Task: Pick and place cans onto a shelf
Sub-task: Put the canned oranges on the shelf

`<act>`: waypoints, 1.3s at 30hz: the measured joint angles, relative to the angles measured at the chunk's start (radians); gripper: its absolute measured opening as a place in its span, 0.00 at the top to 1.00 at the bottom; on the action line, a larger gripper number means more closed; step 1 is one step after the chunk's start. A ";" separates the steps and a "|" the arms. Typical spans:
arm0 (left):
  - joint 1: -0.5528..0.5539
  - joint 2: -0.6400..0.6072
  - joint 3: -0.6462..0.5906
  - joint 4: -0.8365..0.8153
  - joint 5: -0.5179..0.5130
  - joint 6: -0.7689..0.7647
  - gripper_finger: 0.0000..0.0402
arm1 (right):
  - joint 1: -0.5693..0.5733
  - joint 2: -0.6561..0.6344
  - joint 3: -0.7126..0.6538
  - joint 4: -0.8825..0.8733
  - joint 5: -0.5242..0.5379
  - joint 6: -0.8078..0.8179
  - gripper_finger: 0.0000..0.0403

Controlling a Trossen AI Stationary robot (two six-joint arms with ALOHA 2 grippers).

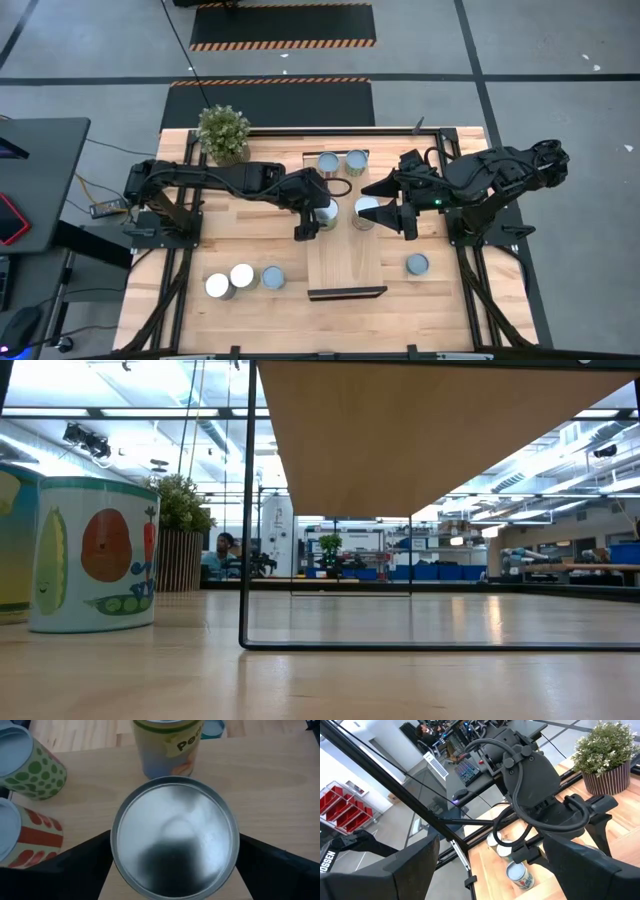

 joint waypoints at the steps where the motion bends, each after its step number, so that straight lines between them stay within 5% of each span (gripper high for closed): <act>1: -0.003 -0.001 0.000 0.000 0.004 0.003 0.02 | 0.000 0.000 0.000 0.000 0.000 0.000 0.10; 13: -0.010 -0.088 -0.001 0.014 0.014 0.102 0.02 | 0.000 0.000 0.000 0.000 0.000 -0.003 0.10; 21: 0.026 -0.116 -0.011 -0.161 -0.002 0.093 0.02 | 0.000 0.000 0.000 -0.002 -0.004 -0.014 0.10; 28: 0.028 -0.091 -0.076 -0.095 -0.015 0.054 0.02 | 0.000 0.000 0.000 -0.034 -0.001 -0.012 0.10; 34: 0.032 -0.086 -0.095 -0.039 -0.189 0.079 0.02 | 0.000 0.000 0.000 -0.068 0.002 -0.008 0.10; 39: 0.059 -0.086 -0.096 0.038 -0.208 0.067 0.02 | 0.000 0.005 0.000 -0.117 0.026 0.015 0.10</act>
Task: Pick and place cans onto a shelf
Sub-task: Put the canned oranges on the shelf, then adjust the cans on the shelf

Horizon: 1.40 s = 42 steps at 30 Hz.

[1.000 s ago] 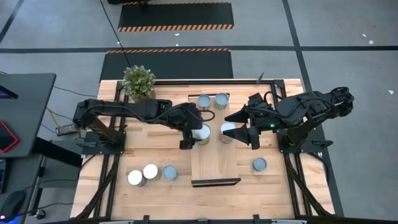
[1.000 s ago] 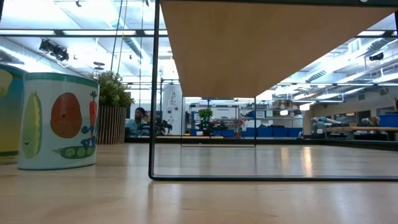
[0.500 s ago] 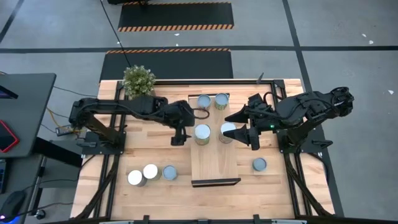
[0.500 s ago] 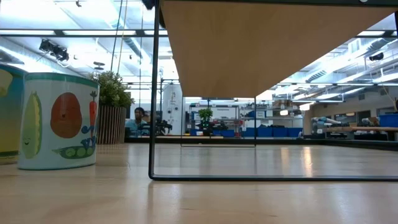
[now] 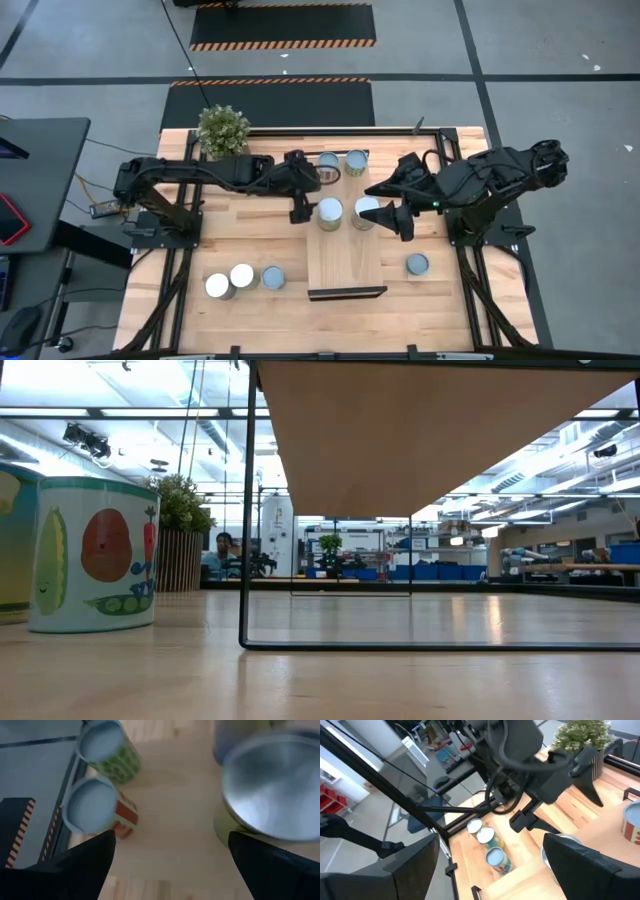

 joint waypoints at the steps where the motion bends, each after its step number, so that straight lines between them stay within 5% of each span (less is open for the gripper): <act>1: 0.004 0.000 0.000 0.017 0.000 -0.004 0.02 | 0.000 0.005 0.000 -0.002 0.001 0.000 0.10; 11: 0.037 -0.021 0.000 0.050 0.007 -0.020 0.02 | 0.000 0.045 0.000 -0.001 -0.067 -0.042 0.10; 19: 0.027 -0.044 0.000 -0.029 0.152 -0.022 0.02 | -0.003 0.061 0.000 -0.061 -0.098 -0.031 0.10; 34: -0.049 -0.080 0.005 -0.057 0.191 -0.117 0.03 | -0.037 0.071 0.000 -0.682 0.005 0.056 0.10; 42: -0.074 -0.079 0.004 -0.038 0.329 -0.160 0.03 | -0.140 0.057 -0.133 -0.705 -0.027 -0.004 0.10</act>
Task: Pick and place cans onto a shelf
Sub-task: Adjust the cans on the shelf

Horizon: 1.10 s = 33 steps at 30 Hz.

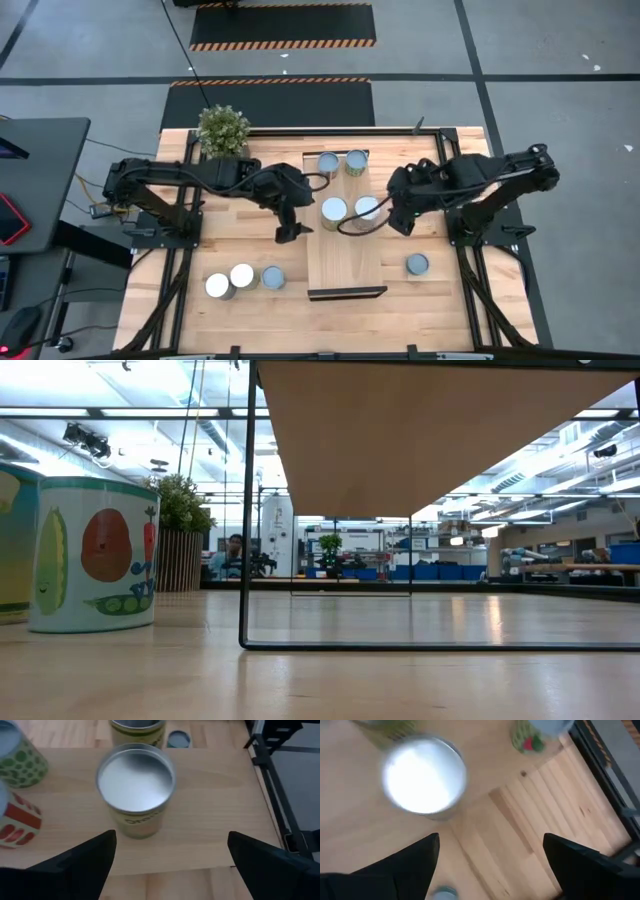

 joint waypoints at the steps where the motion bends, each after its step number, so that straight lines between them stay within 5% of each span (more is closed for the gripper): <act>1: -0.005 0.000 0.000 0.000 0.000 0.000 0.03 | -0.012 0.000 -0.025 -0.001 -0.004 -0.002 0.10; 9: -0.037 0.000 0.000 0.000 0.001 -0.044 0.03 | -0.058 0.000 -0.166 0.151 -0.066 -0.013 0.10; 21: -0.045 0.000 -0.001 0.001 -0.031 -0.045 0.03 | 0.011 0.000 -0.186 0.355 -0.078 0.063 0.10; 27: -0.047 0.000 -0.001 0.000 -0.029 -0.070 0.03 | 0.035 0.000 -0.186 0.302 -0.104 0.083 0.10; 33: -0.051 0.013 -0.001 0.003 -0.029 -0.070 0.03 | 0.034 -0.004 -0.217 0.190 0.007 0.090 0.10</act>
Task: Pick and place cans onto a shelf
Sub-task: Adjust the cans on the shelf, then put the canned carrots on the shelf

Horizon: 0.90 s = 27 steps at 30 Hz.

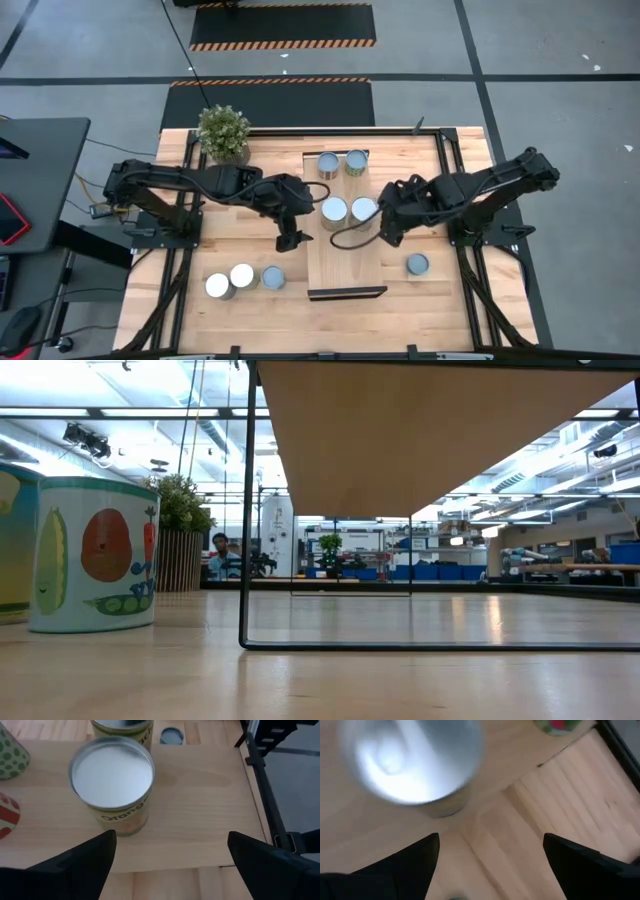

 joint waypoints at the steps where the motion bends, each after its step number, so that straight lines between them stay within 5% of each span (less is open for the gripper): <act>1: 0.000 0.004 -0.001 -0.004 0.000 0.000 0.03 | -0.010 -0.002 -0.009 0.003 0.002 -0.001 0.10; 18: -0.007 0.001 -0.001 -0.018 0.018 -0.011 0.03 | -0.047 -0.002 -0.090 0.187 -0.088 0.007 0.10; 27: -0.077 -0.030 0.002 -0.380 0.140 -0.107 0.04 | 0.049 -0.046 -0.090 0.130 -0.112 0.101 0.10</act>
